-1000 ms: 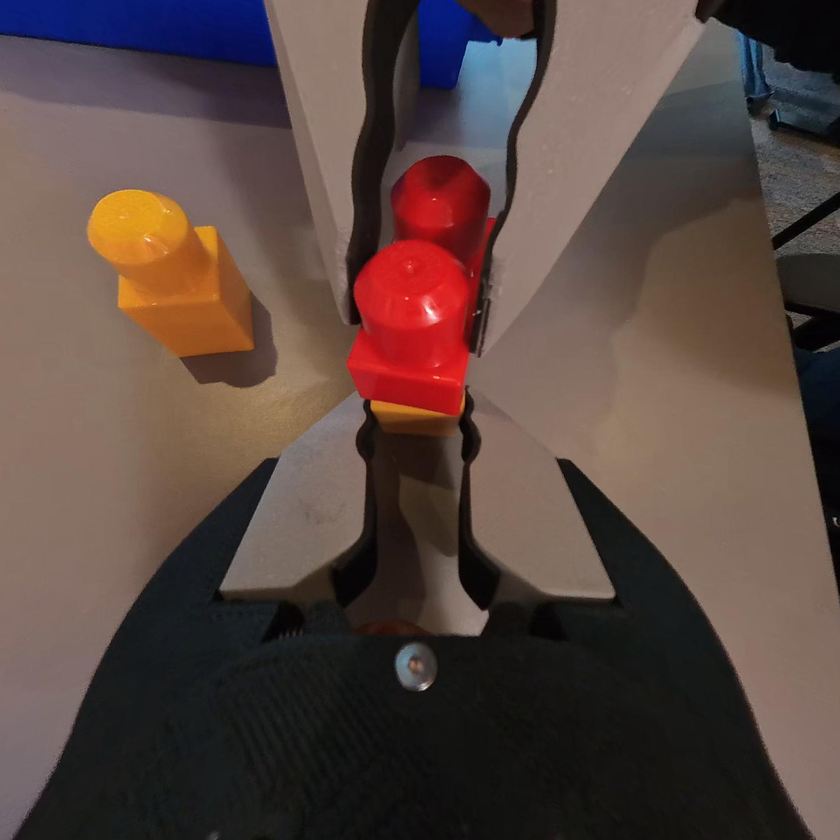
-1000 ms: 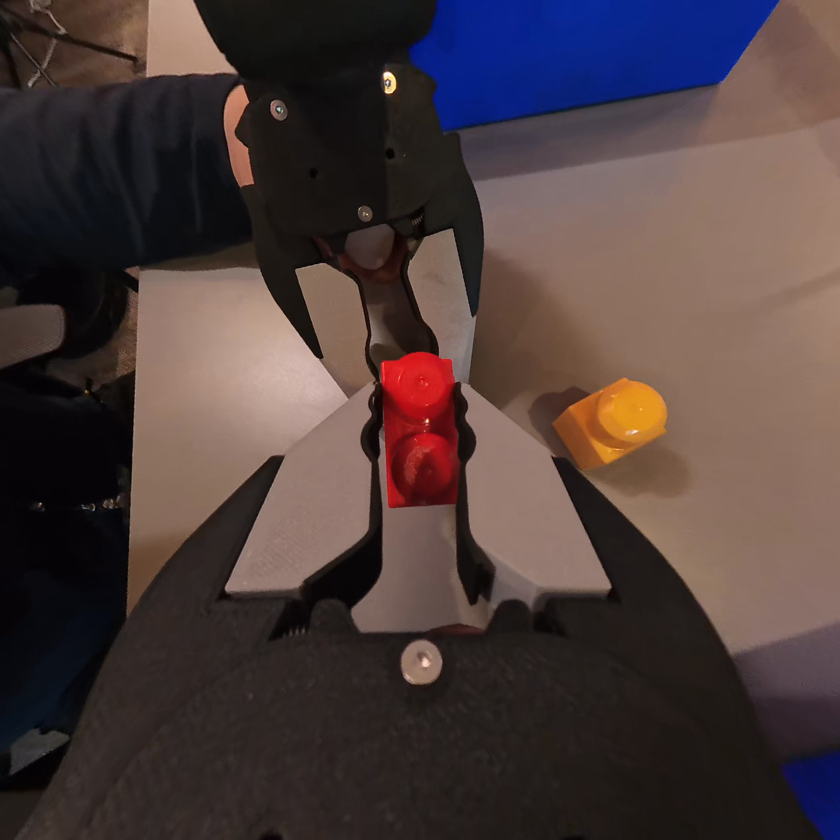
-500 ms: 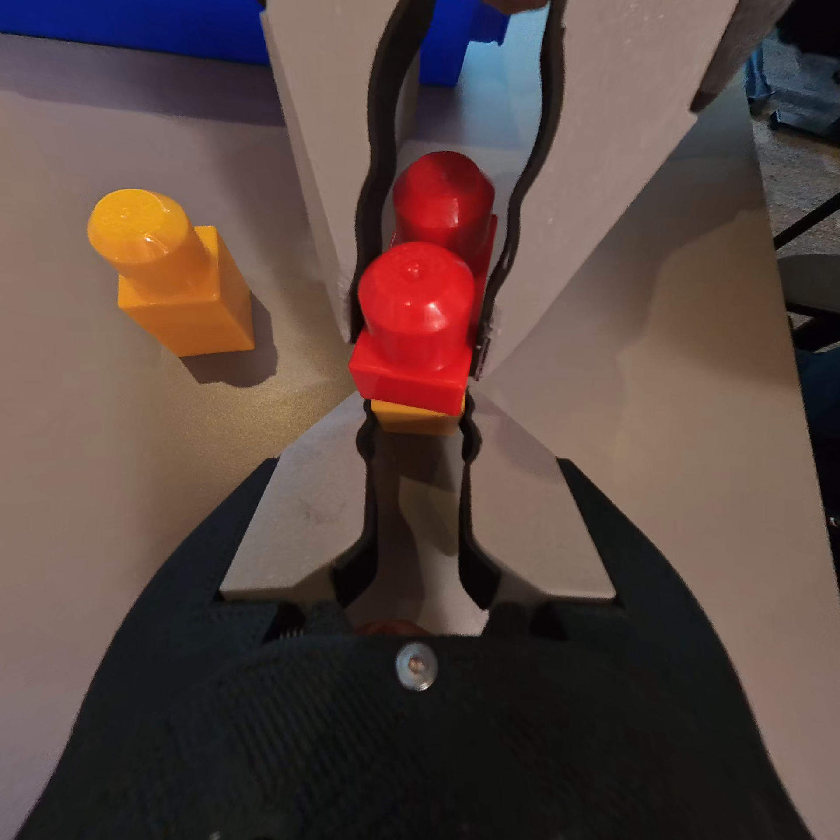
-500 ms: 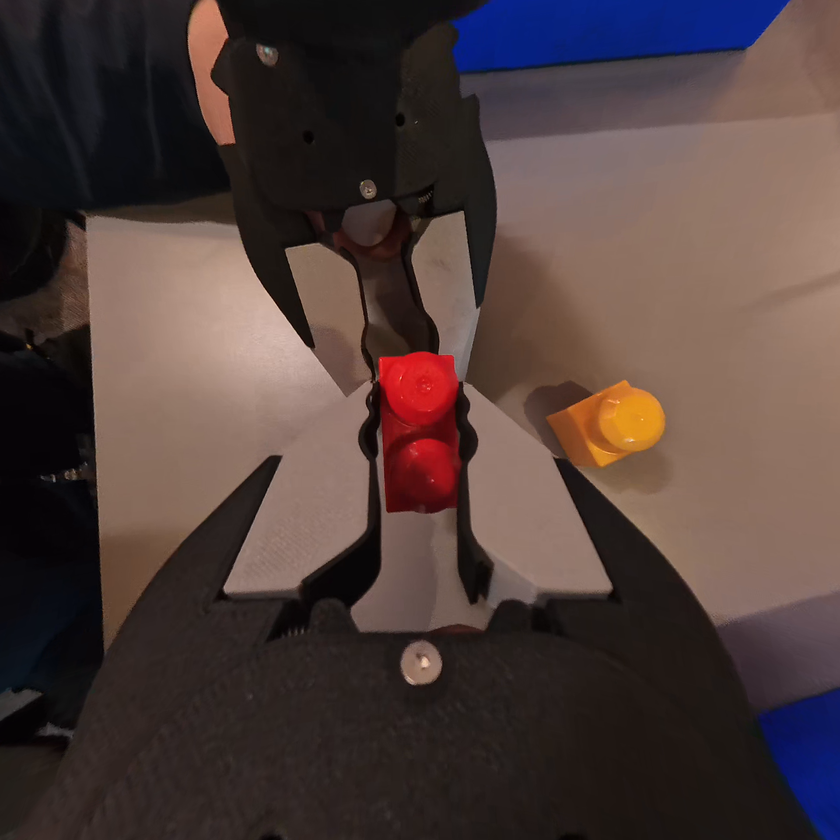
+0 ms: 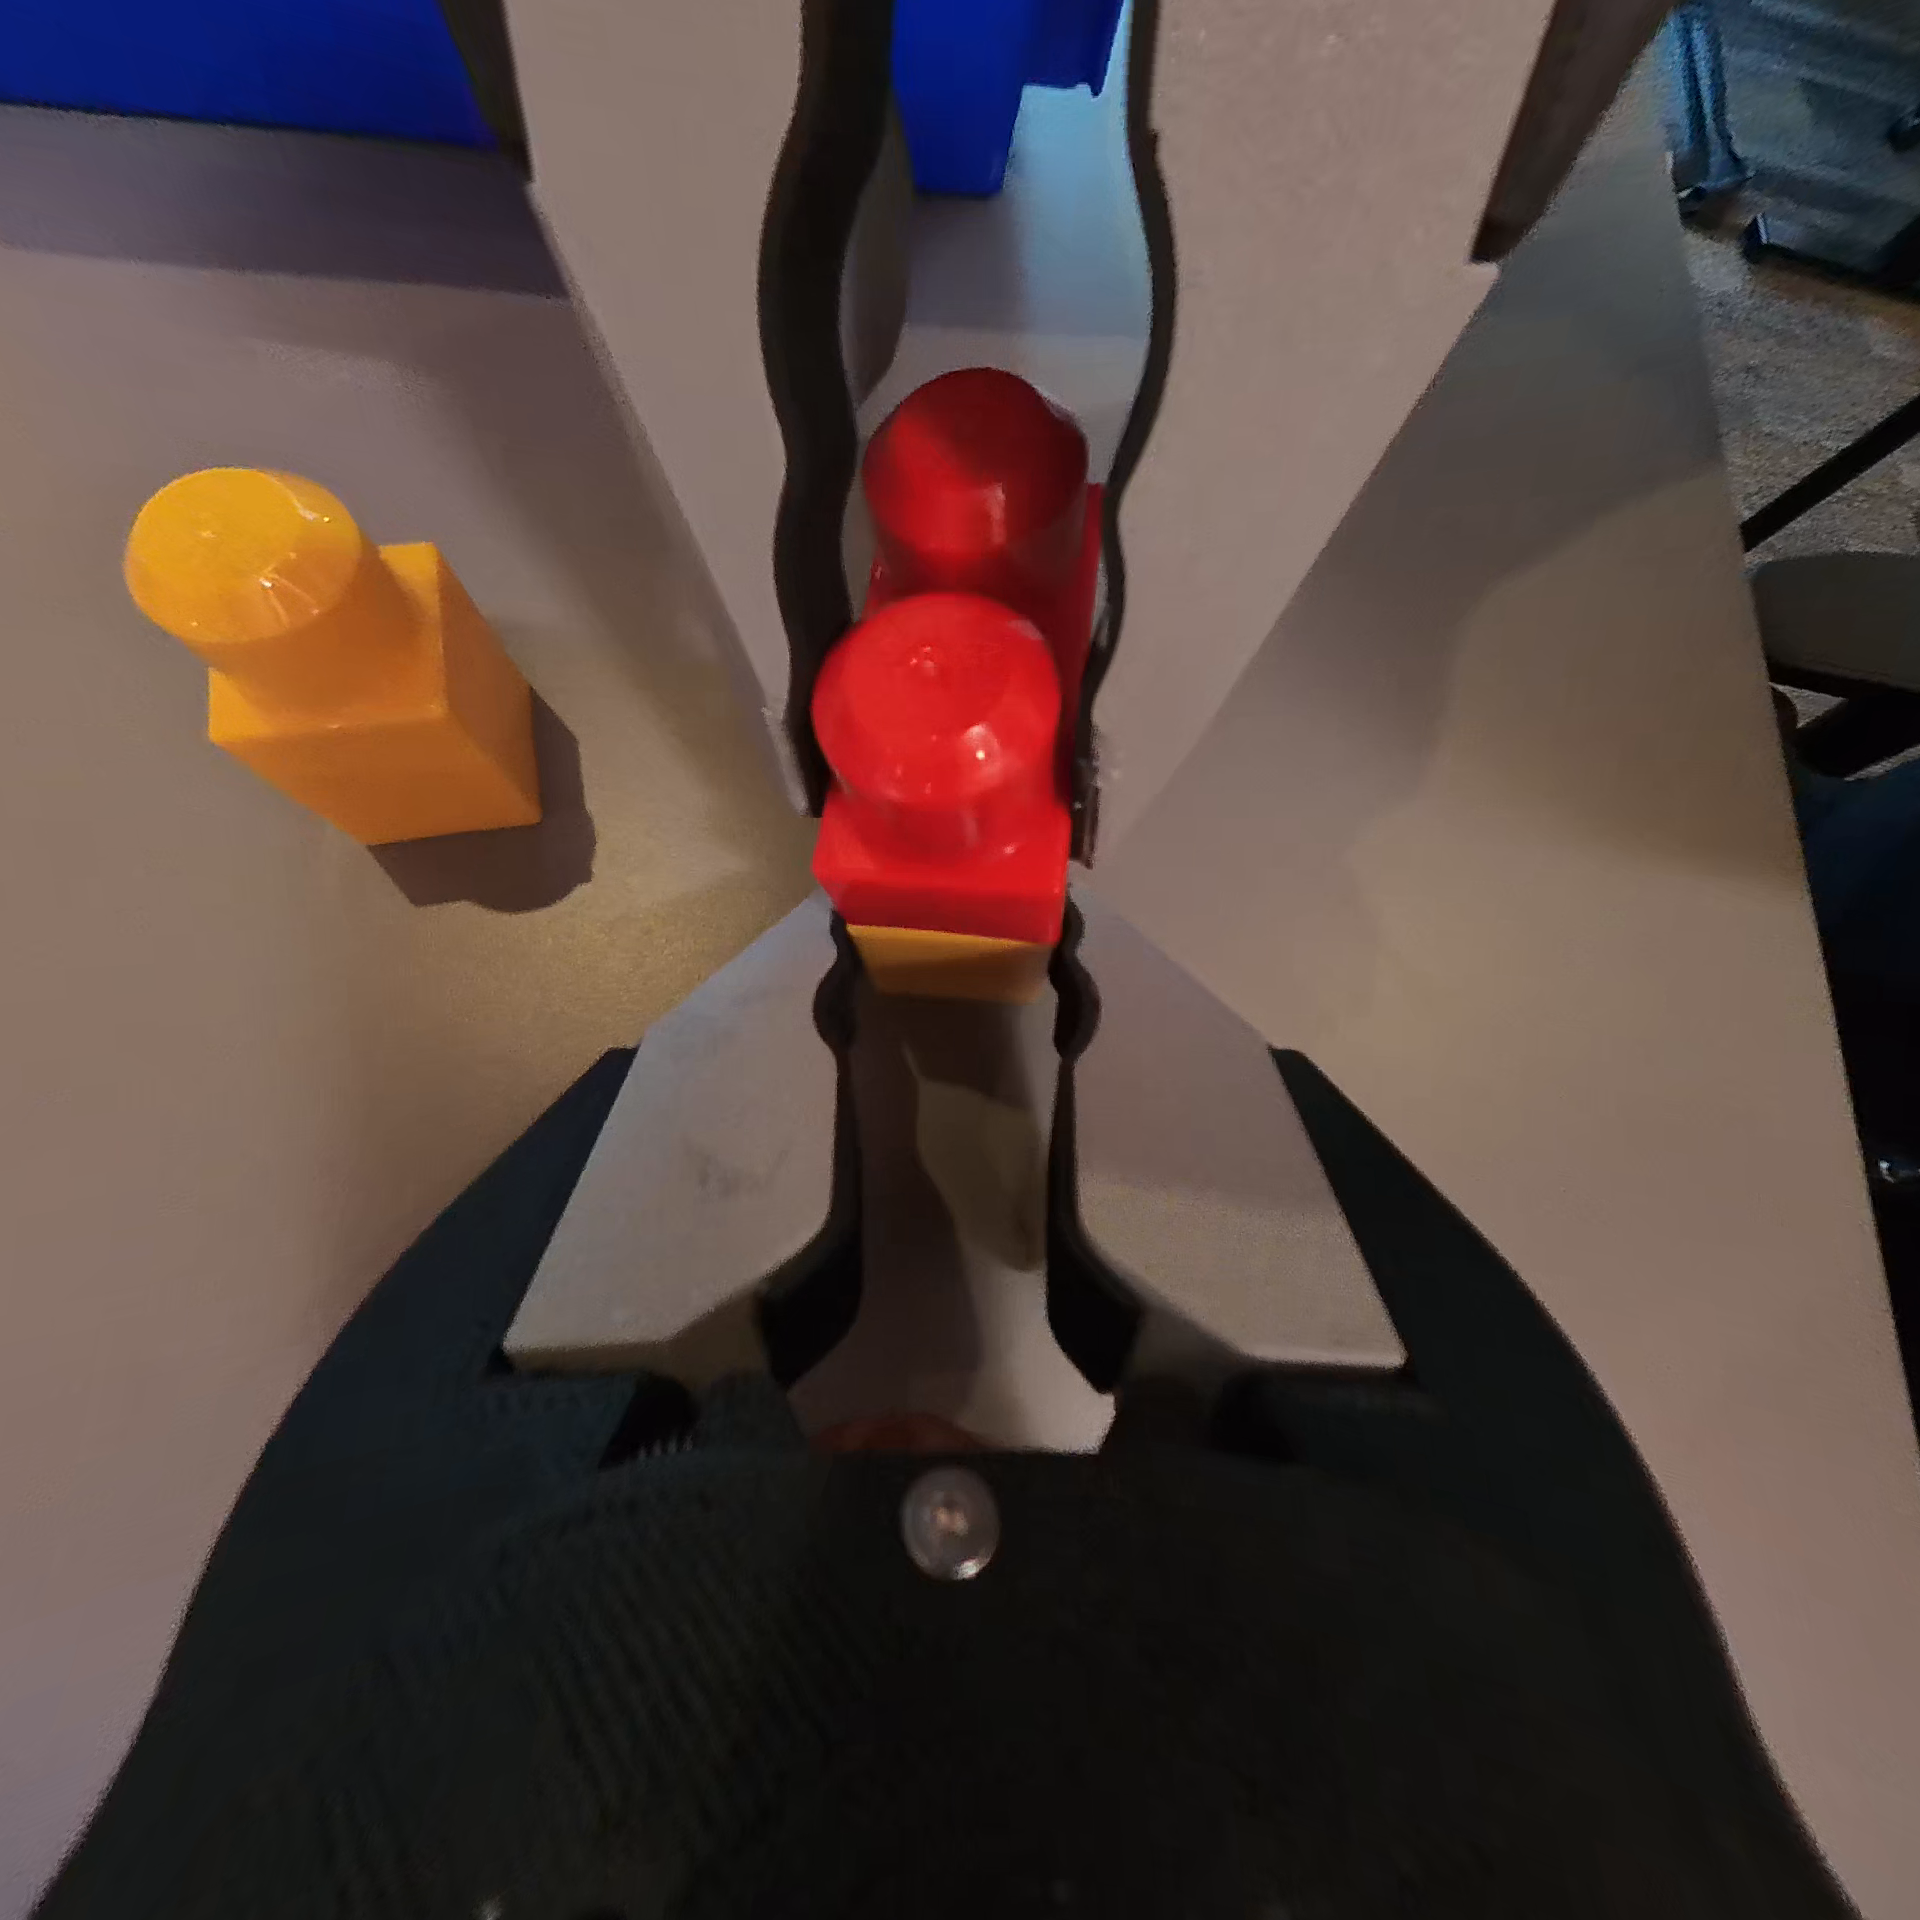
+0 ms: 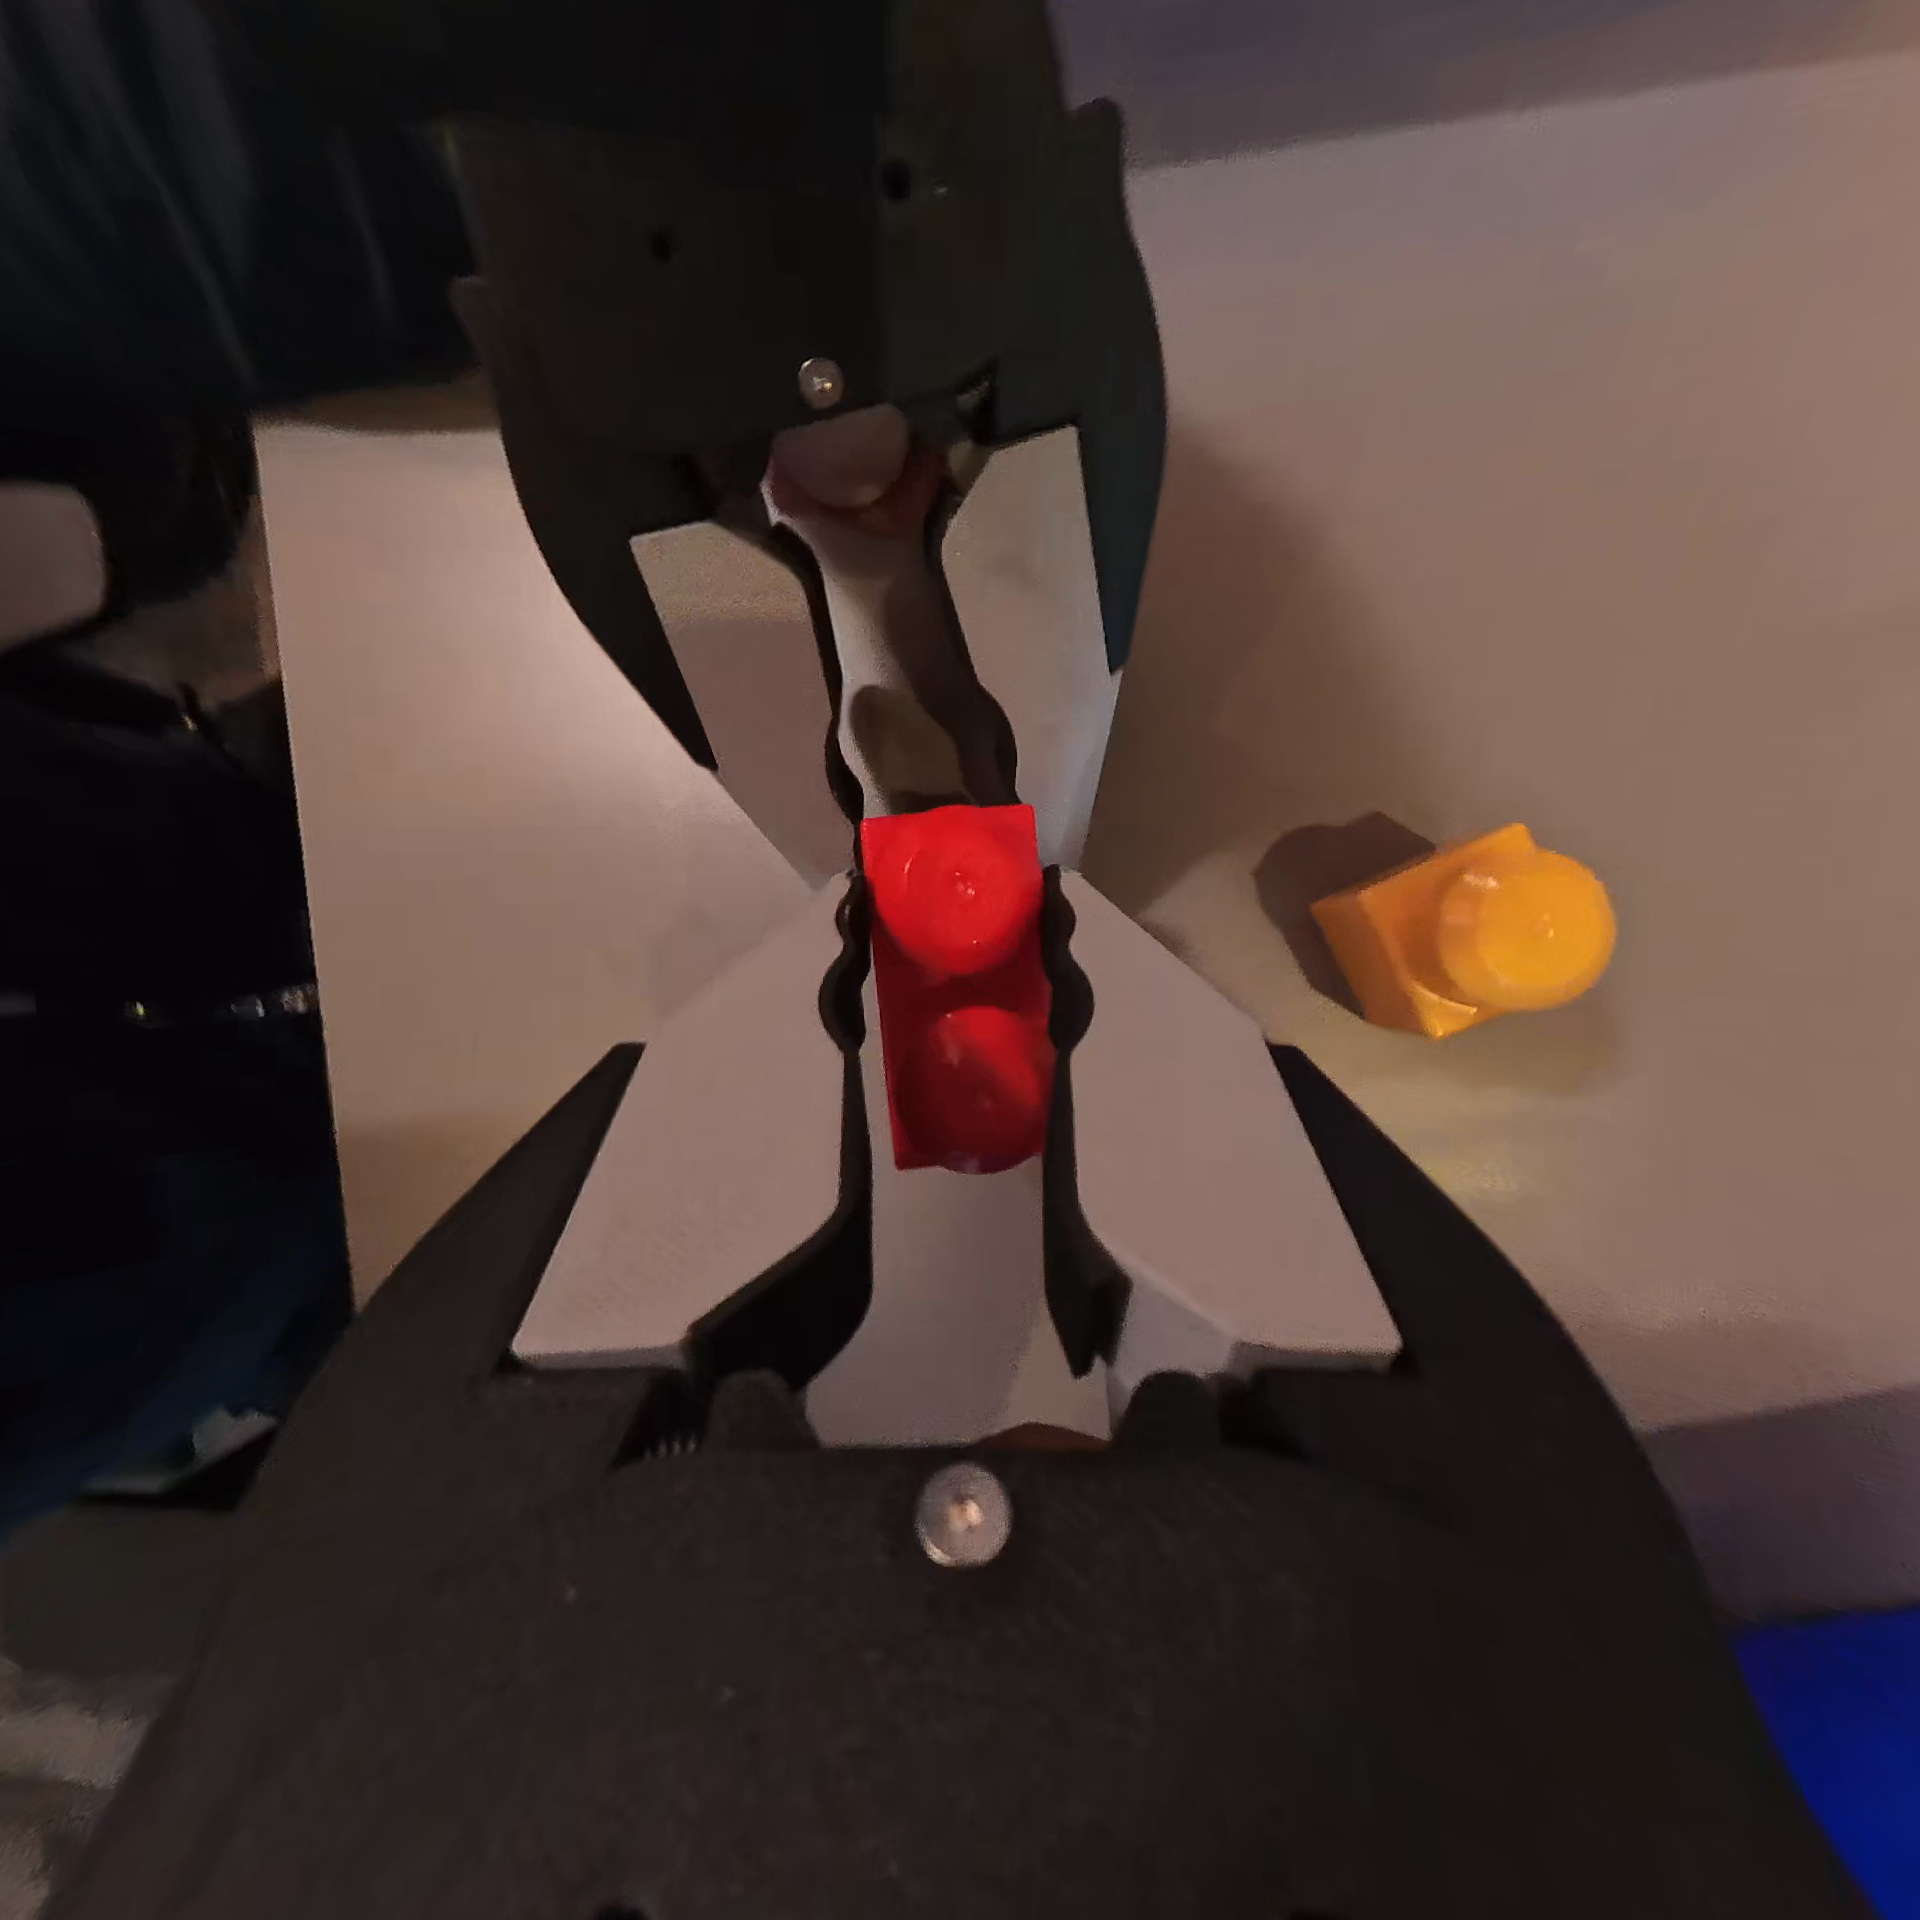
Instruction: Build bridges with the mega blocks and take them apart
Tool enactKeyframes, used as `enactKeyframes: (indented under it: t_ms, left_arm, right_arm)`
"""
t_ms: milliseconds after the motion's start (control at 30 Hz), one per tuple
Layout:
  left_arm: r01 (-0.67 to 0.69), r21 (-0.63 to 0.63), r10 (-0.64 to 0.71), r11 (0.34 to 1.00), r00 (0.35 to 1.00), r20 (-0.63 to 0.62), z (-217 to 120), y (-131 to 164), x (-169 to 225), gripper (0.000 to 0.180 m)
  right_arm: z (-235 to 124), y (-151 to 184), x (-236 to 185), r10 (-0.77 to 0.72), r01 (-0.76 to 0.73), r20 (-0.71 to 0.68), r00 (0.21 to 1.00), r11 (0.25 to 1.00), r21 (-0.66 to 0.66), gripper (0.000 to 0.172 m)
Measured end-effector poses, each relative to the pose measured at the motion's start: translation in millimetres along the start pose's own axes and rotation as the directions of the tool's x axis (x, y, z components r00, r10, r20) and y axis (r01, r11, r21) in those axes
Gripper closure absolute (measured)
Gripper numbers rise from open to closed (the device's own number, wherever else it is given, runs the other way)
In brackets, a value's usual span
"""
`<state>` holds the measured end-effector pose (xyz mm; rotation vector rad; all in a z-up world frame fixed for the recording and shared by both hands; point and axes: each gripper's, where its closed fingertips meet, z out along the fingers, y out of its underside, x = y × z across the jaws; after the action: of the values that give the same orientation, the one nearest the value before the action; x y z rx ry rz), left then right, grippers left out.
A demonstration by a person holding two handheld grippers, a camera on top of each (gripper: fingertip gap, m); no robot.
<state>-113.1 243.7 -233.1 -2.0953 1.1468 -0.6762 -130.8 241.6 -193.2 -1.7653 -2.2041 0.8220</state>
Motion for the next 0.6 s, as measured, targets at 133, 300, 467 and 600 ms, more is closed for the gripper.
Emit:
enactKeyframes:
  t_ms: [133, 300, 467, 600]
  left_arm:
    - [-0.025, -0.012, 0.025, 1.000, 1.000, 0.012, 0.9, 0.5, 1.1, 0.146]
    - [-0.050, -0.004, 0.050, 0.999, 0.999, 0.005, 1.8, 0.6, 4.2, 0.147]
    - [-0.054, -0.003, 0.054, 0.999, 0.998, -0.008, 1.6, 0.6, 6.2, 0.147]
    - [-0.053, -0.008, 0.053, 0.999, 0.999, -0.004, 1.5, 0.8, 6.0, 0.147]
  right_arm:
    - [0.0, 2.4, -2.1, 0.005, -0.008, -0.054, 0.999, 0.999, -0.051, 0.142]
    - [0.8, 5.5, -6.1, -0.182, 0.174, -0.056, 0.982, 0.976, -0.129, 0.142]
    - [1.4, 5.2, -7.8, -0.227, 0.224, -0.025, 0.974, 0.972, -0.075, 0.142]
    - [1.6, 5.8, -7.5, -0.173, 0.167, -0.045, 0.984, 0.979, -0.116, 0.142]
